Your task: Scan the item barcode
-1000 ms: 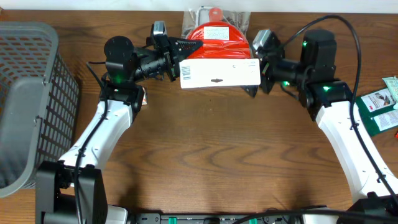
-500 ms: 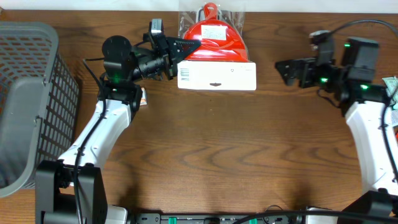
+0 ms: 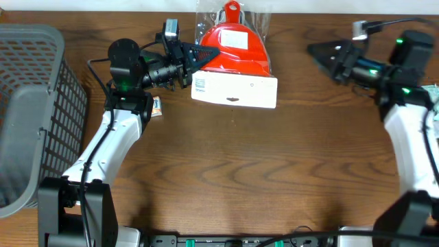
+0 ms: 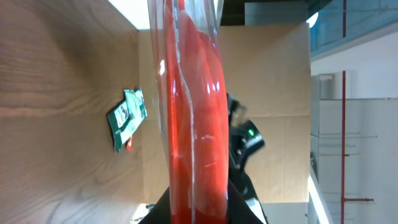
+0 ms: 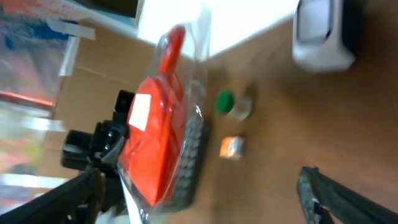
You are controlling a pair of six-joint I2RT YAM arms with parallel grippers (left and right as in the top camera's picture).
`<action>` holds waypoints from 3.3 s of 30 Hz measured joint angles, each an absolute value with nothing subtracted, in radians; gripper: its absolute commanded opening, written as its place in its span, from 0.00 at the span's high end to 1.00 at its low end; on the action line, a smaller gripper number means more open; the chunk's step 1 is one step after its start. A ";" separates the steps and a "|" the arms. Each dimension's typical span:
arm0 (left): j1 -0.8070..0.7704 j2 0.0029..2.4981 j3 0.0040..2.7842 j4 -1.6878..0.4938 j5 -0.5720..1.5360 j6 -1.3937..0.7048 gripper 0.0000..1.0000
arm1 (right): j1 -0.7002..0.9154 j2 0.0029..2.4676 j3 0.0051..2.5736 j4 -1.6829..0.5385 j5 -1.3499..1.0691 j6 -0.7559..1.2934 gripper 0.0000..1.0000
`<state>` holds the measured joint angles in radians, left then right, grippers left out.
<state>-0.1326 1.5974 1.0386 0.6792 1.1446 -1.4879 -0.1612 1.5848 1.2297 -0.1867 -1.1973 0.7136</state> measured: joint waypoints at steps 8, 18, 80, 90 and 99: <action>-0.133 1.597 1.039 0.680 1.178 -1.496 0.91 | 0.005 1.782 1.227 0.103 -1.252 0.920 0.11; -0.132 1.599 1.039 0.679 1.188 -1.496 0.90 | 0.091 1.826 1.230 0.599 -1.311 1.261 0.46; -0.073 1.610 1.035 0.474 1.119 -1.225 0.27 | -0.040 1.825 1.235 0.986 -1.547 1.806 0.99; -0.073 1.610 1.035 0.474 1.119 -1.222 0.27 | -0.042 1.825 1.235 0.986 -1.547 1.772 0.98; -0.073 1.610 1.035 0.474 1.119 -1.222 0.27 | -0.065 1.825 1.235 1.021 -1.547 1.625 0.99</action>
<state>-0.0734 1.6104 1.0351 0.4740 1.1187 -1.2217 -0.0647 1.8248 1.2350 1.0206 -1.5471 1.6253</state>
